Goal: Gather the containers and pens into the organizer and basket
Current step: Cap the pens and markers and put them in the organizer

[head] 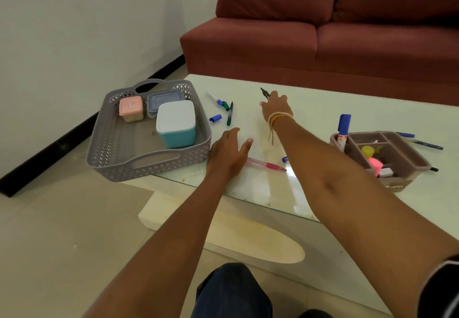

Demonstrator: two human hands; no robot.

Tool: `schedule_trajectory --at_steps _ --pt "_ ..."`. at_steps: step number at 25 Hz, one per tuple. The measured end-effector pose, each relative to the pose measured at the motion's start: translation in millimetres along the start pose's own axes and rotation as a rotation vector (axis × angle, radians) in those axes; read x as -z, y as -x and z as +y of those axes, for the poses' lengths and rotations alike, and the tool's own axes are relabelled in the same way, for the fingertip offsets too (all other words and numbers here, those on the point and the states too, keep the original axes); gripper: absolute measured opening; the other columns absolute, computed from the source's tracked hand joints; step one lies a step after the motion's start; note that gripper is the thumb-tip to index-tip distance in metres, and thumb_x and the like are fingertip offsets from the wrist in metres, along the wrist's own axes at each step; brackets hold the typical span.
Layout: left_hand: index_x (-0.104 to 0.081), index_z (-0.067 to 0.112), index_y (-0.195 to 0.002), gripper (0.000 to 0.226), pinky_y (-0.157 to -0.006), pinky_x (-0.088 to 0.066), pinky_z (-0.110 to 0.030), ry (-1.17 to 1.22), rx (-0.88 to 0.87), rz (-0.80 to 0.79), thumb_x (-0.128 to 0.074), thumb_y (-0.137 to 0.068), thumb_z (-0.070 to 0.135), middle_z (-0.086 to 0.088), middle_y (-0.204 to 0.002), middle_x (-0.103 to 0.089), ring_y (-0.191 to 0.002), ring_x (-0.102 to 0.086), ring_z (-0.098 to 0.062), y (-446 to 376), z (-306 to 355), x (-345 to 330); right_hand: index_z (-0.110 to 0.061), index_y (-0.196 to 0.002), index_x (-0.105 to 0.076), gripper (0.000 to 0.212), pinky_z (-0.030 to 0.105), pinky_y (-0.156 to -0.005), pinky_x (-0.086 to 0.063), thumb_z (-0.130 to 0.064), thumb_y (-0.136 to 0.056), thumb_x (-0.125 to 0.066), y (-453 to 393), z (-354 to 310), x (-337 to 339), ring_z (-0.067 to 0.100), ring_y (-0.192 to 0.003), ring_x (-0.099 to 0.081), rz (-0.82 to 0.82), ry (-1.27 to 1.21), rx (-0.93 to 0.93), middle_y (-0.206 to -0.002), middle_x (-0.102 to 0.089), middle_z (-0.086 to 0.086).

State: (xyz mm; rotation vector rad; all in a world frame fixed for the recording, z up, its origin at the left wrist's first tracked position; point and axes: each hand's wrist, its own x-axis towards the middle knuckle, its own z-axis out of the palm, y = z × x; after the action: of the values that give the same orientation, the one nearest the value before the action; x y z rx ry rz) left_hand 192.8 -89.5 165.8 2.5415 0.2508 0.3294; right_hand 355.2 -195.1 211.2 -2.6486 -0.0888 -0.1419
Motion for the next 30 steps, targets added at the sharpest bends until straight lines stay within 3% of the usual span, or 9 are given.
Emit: schedule_trajectory --at_steps 6,11,15,18,20,22,23,26,30 --pt "-0.032 0.025 -0.143 0.063 -0.107 -0.035 -0.043 0.035 -0.002 0.021 -0.031 -0.092 0.062 -0.001 -0.150 -0.038 -0.134 -0.041 -0.023 -9.0 -6.9 -6.9 -0.007 -0.129 -0.049 0.036 0.041 -0.093 -0.046 -0.025 -0.098 -0.047 -2.6 -7.8 -8.4 0.033 -0.117 -0.057 -0.026 0.069 0.023 -0.134 -0.048 0.013" --pt "-0.035 0.027 -0.141 0.054 -0.106 -0.039 -0.042 0.157 0.005 0.016 -0.036 -0.095 0.055 -0.002 -0.146 -0.043 -0.131 -0.045 -0.021 -5.8 -0.8 -0.5 -0.007 -0.098 -0.067 0.028 0.030 -0.069 -0.045 -0.033 -0.088 -0.062 70.5 -16.5 14.2 0.025 -0.084 -0.064 0.068 -0.485 0.095 -0.094 -0.070 0.010" --pt "-0.048 0.016 -0.135 0.042 -0.103 -0.034 -0.028 0.326 -0.080 0.171 -0.046 -0.098 0.037 -0.005 -0.139 -0.052 -0.128 -0.047 -0.019 12.1 6.1 10.9 -0.008 -0.100 -0.071 0.017 0.020 -0.061 -0.045 -0.018 -0.090 -0.062 127.4 10.2 51.7 0.009 -0.065 -0.058 -0.051 -0.716 0.108 -0.093 -0.073 0.012" --pt "-0.058 0.013 -0.125 0.035 -0.102 -0.043 -0.031 0.598 0.016 0.327 -0.049 -0.098 0.032 -0.005 -0.125 -0.062 -0.117 -0.056 -0.016 22.6 33.2 20.9 -0.007 -0.104 -0.065 0.014 0.010 -0.044 -0.041 -0.012 -0.091 -0.060 151.4 22.5 71.4 0.004 -0.053 -0.051 -0.135 -0.795 0.123 -0.091 -0.072 0.010" --pt "-0.060 0.018 -0.116 0.027 -0.096 -0.050 -0.033 0.950 0.118 0.134 -0.049 -0.097 0.035 -0.003 -0.110 -0.068 -0.104 -0.063 -0.015 25.0 58.9 29.3 -0.004 -0.103 -0.061 0.015 0.010 -0.040 -0.040 -0.014 -0.092 -0.060 161.5 21.2 75.0 0.004 -0.052 -0.054 -0.130 -0.812 0.134 -0.084 -0.067 0.007" --pt "-0.063 0.018 -0.106 0.020 -0.086 -0.056 -0.032 1.220 0.154 -0.091 -0.051 -0.097 0.031 -0.004 -0.103 -0.071 -0.098 -0.068 -0.018 28.9 77.0 34.3 -0.001 -0.102 -0.059 0.017 0.011 -0.041 -0.042 -0.015 -0.094 -0.056 170.5 16.1 75.8 0.011 -0.054 -0.052 -0.102 -0.795 0.146 -0.075 -0.060 0.006" --pt "-0.066 0.017 -0.102 0.017 -0.079 -0.058 -0.029 1.294 0.181 -0.124 -0.053 -0.097 0.026 -0.006 -0.099 -0.072 -0.095 -0.070 -0.019 32.4 82.0 35.8 0.000 -0.103 -0.059 0.019 0.012 -0.041 -0.042 -0.016 -0.095 -0.054 174.8 14.7 76.6 0.013 -0.055 -0.050 -0.094 -0.788 0.153 -0.072 -0.058 0.005" --pt "-0.071 0.011 -0.093 0.017 -0.068 -0.059 -0.027 1.482 0.340 -0.081 -0.056 -0.095 0.019 -0.009 -0.087 -0.075 -0.081 -0.073 -0.019 39.6 88.1 42.5 -0.008 -0.104 -0.057 0.013 0.011 -0.044 -0.043 -0.018 -0.096 -0.053 183.0 17.1 83.1 0.010 -0.056 -0.049 -0.105 -0.771 0.230 -0.073 -0.057 0.000" --pt "-0.066 0.008 -0.102 0.025 -0.074 -0.059 -0.029 1.675 0.384 -0.024 -0.050 -0.098 0.027 -0.008 -0.096 -0.074 -0.090 -0.072 -0.018 38.5 86.9 61.1 -0.014 -0.122 -0.057 0.027 0.012 -0.056 -0.044 -0.021 -0.101 -0.042 191.0 25.1 95.7 0.003 -0.063 -0.051 -0.087 -0.627 0.320 -0.089 -0.061 0.001"
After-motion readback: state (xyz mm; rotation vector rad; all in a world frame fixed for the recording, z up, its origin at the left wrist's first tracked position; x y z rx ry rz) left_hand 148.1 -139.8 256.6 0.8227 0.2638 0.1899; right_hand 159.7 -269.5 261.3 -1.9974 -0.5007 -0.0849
